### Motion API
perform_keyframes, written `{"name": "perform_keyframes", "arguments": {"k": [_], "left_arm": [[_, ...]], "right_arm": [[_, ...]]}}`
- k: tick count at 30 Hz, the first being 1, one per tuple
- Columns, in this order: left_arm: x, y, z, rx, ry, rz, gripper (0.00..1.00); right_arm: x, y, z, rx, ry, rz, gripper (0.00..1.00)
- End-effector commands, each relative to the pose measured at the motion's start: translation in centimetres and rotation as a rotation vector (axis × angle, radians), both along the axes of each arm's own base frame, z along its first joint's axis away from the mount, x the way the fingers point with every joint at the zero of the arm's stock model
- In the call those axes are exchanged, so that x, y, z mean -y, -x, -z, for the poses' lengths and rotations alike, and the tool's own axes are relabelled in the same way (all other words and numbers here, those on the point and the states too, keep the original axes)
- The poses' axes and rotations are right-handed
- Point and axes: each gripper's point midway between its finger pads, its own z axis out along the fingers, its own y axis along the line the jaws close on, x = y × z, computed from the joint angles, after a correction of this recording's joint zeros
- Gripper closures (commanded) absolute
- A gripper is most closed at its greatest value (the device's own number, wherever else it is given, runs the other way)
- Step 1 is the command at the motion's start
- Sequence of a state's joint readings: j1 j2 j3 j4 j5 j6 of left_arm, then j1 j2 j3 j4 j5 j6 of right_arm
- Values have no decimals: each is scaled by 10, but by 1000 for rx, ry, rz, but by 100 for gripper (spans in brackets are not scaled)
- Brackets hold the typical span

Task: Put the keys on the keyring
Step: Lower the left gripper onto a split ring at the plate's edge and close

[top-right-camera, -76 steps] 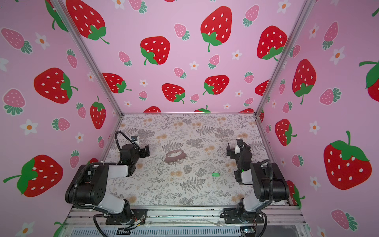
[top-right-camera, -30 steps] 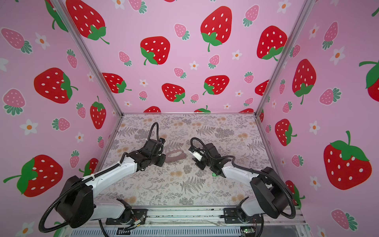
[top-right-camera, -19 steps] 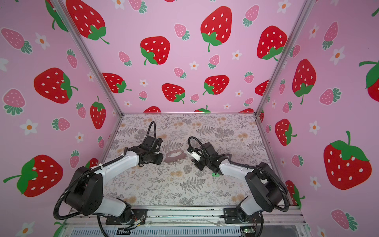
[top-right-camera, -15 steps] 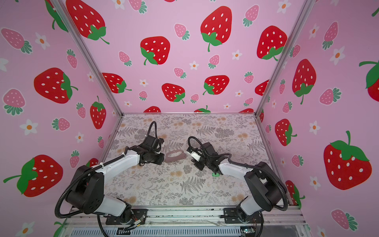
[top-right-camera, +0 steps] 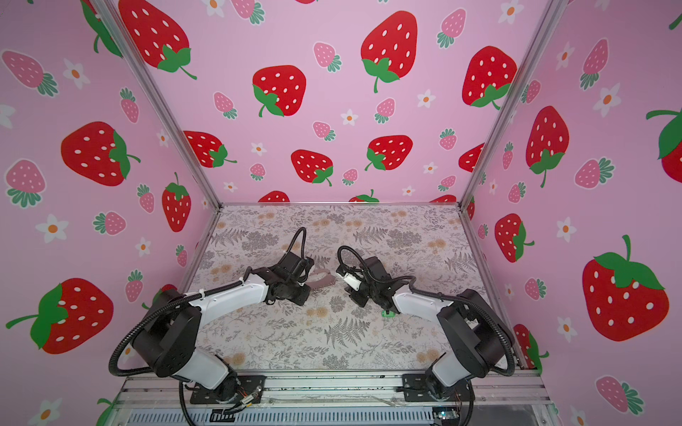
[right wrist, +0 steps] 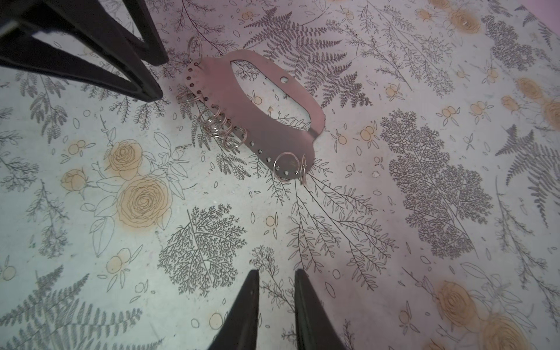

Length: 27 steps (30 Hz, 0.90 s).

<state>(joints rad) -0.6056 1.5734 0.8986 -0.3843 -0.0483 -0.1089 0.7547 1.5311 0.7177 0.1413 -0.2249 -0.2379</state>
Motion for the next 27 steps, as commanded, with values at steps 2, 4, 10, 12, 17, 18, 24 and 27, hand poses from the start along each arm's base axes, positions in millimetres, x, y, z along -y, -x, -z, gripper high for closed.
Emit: {"name": "perform_keyframes", "arguments": {"k": [2,4,10,12,17,18,24,27], "left_arm": [[-1,-11,-1,53,-74,-5,66],[-2,-12,-1,62,-97,-10,67],[0,-12,4,53,-132,-1,68],[2,-13,4,59,-129,1,69],[4,-15,6,57,-136,4,70],[4,-15,7,53,-139,4,70],[6,-16,11,38,-141,2,72],[6,-17,13,36,-147,-1,73]], "right_arm": [[1,-1,-6,16,12,2,76],[2,-1,-6,20,16,3,76],[4,-1,-5,18,26,5,76],[4,-1,-5,21,27,6,76],[5,-2,-1,16,39,6,76],[4,-2,-2,16,38,6,76],[6,-1,0,16,45,8,77],[6,-1,1,14,48,6,80]]}}
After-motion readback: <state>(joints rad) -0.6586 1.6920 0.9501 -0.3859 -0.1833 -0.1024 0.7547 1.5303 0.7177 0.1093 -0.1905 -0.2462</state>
